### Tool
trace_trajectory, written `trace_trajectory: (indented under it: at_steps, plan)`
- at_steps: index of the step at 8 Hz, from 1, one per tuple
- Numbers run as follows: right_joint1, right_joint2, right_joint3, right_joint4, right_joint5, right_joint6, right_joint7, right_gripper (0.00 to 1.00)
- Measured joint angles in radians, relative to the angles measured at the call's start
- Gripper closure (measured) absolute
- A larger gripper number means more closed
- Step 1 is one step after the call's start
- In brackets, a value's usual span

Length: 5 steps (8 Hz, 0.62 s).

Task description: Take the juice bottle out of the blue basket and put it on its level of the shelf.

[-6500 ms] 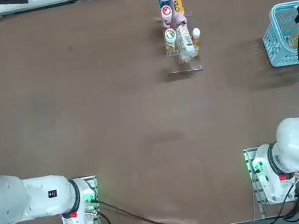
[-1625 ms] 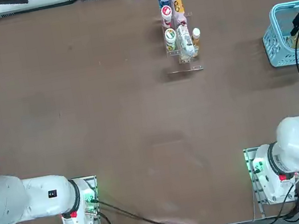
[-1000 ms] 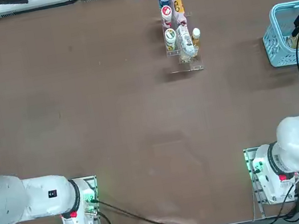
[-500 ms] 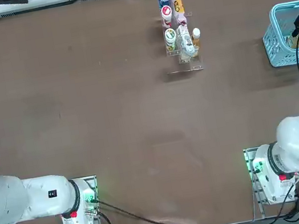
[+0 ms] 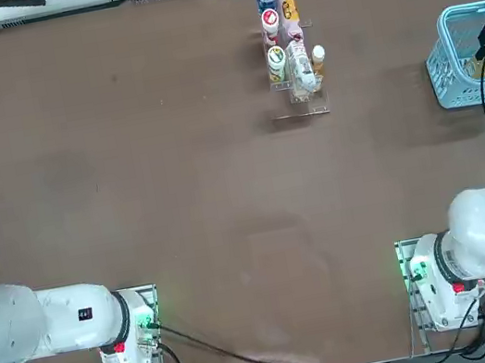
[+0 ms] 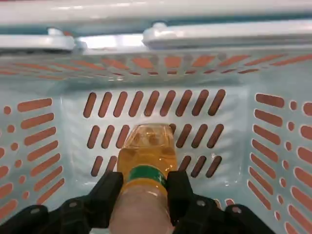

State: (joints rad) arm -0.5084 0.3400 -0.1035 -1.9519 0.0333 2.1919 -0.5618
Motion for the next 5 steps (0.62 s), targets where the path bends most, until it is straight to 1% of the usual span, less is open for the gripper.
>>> trace_trajectory:
  at_steps: [2,3,4,5]
  plan:
    - [0.001,-0.016,0.003,0.004,0.0,-0.01,-0.031,0.46]
    - [0.001,-0.035,0.007,0.014,0.0,-0.037,-0.046,0.46]
    - [0.003,-0.062,0.013,0.037,0.0,-0.086,-0.053,0.46]
    - [0.006,-0.093,0.018,0.076,0.0,-0.164,-0.058,0.46]
